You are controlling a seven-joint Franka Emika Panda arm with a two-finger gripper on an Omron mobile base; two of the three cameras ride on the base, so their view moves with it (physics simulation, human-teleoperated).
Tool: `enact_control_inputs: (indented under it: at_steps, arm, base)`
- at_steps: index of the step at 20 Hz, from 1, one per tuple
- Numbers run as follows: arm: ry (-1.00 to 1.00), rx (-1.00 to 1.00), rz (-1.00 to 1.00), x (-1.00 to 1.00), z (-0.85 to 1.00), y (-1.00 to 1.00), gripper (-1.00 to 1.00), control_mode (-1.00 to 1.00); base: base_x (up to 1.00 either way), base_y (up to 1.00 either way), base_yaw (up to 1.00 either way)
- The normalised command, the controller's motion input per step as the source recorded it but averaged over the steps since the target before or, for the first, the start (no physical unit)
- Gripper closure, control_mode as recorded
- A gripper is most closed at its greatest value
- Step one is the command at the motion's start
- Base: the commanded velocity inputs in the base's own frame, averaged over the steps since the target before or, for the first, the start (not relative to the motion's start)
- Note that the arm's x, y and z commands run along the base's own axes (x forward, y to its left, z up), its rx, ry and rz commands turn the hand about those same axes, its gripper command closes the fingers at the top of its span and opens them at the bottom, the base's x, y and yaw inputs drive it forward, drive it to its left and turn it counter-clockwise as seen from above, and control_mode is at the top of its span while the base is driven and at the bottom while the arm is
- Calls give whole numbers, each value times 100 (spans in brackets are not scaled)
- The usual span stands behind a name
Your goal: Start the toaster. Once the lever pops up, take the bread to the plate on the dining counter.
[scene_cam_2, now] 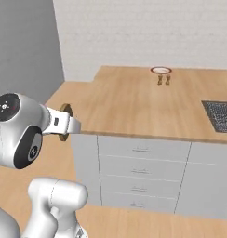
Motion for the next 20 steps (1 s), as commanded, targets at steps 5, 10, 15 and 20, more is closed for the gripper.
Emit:
enact_control_inputs:
  at_steps: [5, 10, 15, 20]
  arm:
    - [0, 0, 0, 0, 0, 0, 100, 100]
    - [0, 0, 0, 0, 0, 0, 100, 100]
    - [0, 0, 0, 0, 0, 0, 100, 100]
    - [0, 0, 0, 0, 0, 0, 100, 100]
  base:
    - [4, 100, 21]
    - [47, 100, 10]
    - [54, 92, 2]
    - [45, 67, 0]
